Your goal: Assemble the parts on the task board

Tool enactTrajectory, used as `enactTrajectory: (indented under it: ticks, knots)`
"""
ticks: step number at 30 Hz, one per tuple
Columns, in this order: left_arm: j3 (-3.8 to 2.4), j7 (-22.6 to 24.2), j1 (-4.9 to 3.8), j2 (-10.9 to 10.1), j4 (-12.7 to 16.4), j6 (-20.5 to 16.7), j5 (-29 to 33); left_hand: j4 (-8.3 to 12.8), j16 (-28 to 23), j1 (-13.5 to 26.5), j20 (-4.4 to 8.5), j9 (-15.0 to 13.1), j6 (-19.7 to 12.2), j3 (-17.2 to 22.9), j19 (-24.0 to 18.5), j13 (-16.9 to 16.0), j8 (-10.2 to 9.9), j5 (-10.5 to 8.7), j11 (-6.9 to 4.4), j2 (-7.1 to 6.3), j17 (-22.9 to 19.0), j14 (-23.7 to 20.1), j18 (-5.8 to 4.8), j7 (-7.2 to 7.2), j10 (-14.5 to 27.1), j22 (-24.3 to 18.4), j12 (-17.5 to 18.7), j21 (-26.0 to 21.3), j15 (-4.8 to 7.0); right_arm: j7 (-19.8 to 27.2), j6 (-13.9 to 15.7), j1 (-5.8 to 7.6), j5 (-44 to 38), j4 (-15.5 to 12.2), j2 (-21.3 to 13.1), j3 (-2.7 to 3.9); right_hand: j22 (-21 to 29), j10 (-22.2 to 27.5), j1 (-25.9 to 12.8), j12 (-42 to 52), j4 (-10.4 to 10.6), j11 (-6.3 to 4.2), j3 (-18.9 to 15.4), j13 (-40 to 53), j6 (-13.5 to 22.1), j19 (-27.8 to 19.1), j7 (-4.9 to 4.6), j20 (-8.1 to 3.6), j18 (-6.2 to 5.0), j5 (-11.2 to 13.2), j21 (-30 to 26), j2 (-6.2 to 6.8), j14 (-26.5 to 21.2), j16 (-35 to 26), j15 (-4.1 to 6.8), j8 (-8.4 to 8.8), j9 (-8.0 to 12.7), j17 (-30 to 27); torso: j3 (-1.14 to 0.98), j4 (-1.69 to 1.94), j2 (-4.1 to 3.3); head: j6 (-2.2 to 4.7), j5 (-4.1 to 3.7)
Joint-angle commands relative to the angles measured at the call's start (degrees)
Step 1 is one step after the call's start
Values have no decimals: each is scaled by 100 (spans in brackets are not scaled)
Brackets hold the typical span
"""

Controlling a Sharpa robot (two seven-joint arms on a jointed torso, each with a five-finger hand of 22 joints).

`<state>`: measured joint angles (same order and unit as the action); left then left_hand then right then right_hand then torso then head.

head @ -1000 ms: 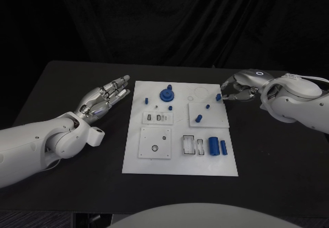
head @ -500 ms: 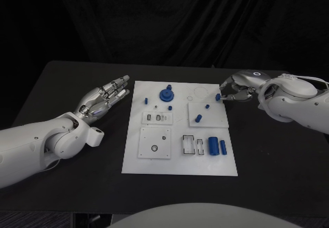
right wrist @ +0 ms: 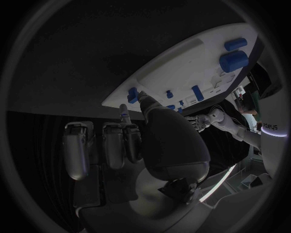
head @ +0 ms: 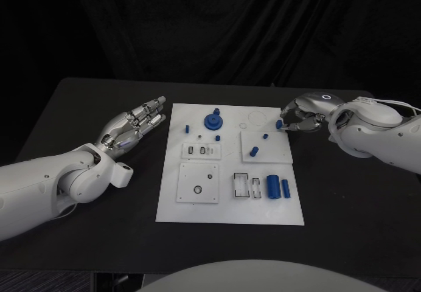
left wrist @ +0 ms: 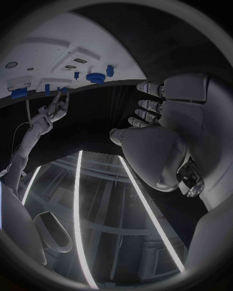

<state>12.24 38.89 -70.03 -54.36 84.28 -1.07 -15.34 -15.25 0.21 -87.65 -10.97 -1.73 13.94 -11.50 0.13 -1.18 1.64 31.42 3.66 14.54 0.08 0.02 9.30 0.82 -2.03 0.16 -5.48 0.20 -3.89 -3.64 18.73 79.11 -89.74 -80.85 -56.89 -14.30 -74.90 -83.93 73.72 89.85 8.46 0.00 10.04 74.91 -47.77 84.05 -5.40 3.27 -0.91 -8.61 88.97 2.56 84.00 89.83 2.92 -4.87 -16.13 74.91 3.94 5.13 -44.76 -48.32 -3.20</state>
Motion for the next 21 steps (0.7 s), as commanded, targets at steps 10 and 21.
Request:
enactTrajectory:
  ticks: [10, 21]
  knots:
    - [-4, 354, 11, 8, 1, 102, 16, 1, -21, -38, -37, -4, -11, 44, 15, 5, 11, 24, 43, 4, -8, -2, 106, 25, -5, 5, 27, 6, -57, -100, -117, -31, -13, 81, 83, 4, -1455, -607, 7, 15, 19, 38, 4, 1509, 32, 502, -13, 15, 51, -6, -27, 21, 600, 17, 8, 48, 6, 1509, 1, 2, 0, -20, 2]
    - [-4, 349, 12, 4, -1, 111, 16, 7, -21, -42, -44, -3, -18, 56, 16, 5, 10, 22, 60, 3, -8, -2, 106, 14, -4, 6, 26, 6, -67, -96, -135, -66, -13, 134, 143, 6, -1455, -607, 43, 15, 7, 36, 12, 1509, 20, 502, -8, 17, 51, -37, -27, 10, 600, 17, 8, 46, 4, 1509, 1, -1, -1, -33, 16]
